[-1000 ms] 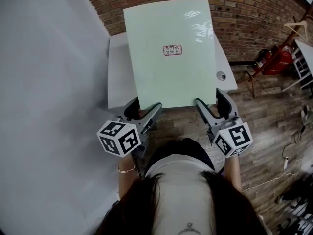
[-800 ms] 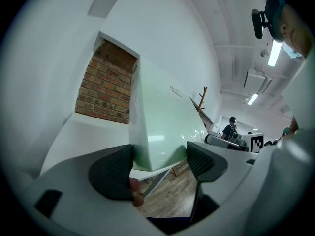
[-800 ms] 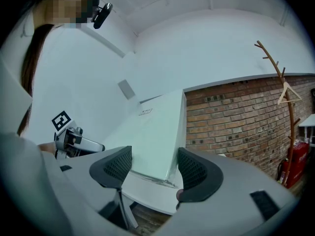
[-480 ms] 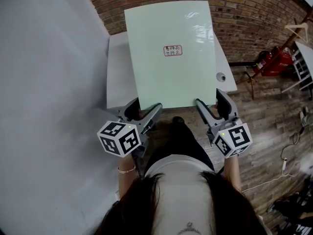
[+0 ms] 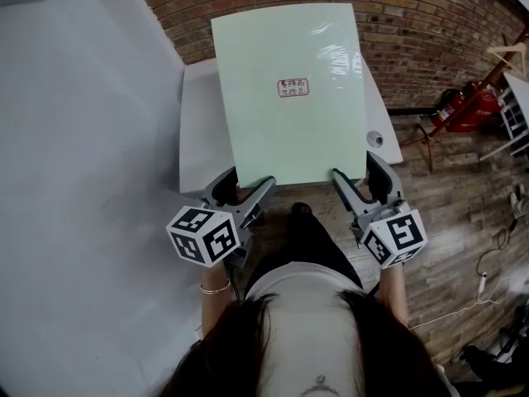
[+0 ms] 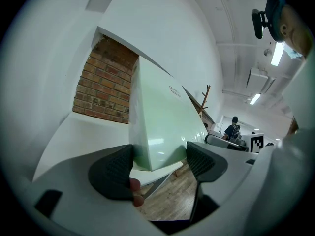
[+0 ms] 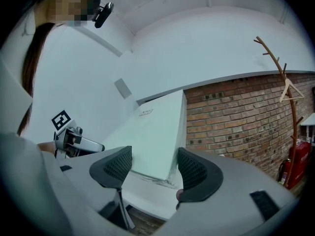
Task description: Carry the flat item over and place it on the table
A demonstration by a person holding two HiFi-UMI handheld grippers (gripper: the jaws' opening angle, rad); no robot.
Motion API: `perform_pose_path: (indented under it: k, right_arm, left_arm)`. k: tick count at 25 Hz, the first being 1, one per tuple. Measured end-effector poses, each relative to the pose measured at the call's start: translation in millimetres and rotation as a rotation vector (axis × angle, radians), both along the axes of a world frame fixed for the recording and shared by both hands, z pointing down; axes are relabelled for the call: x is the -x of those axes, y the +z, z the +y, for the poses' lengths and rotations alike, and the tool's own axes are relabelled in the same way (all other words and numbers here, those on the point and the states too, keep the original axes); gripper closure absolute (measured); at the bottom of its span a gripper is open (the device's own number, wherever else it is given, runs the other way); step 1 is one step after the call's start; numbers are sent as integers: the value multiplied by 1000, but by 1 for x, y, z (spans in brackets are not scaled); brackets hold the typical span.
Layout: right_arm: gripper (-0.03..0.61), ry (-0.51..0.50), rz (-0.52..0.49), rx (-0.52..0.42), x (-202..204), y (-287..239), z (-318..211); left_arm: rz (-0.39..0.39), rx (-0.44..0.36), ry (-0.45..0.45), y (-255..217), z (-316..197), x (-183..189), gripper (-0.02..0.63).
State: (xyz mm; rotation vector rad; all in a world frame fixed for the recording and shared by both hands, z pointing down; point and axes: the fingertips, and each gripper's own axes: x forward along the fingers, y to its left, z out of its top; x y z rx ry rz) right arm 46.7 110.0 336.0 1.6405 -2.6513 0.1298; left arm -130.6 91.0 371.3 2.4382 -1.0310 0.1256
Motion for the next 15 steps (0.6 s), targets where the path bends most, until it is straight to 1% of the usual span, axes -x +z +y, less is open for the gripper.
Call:
perform_pose_path:
  k: [5, 9, 15]
  right_arm:
    - [262, -9, 8, 3, -7, -2, -22]
    - [262, -18, 8, 9, -7, -1, -27]
    - [262, -16, 1, 22, -16, 2, -70]
  left_arm:
    - [1, 13, -8, 0, -20, -7, 261]
    - [3, 20, -19, 1, -22, -7, 261]
    - [-8, 32, -17, 2, -66, -16, 262]
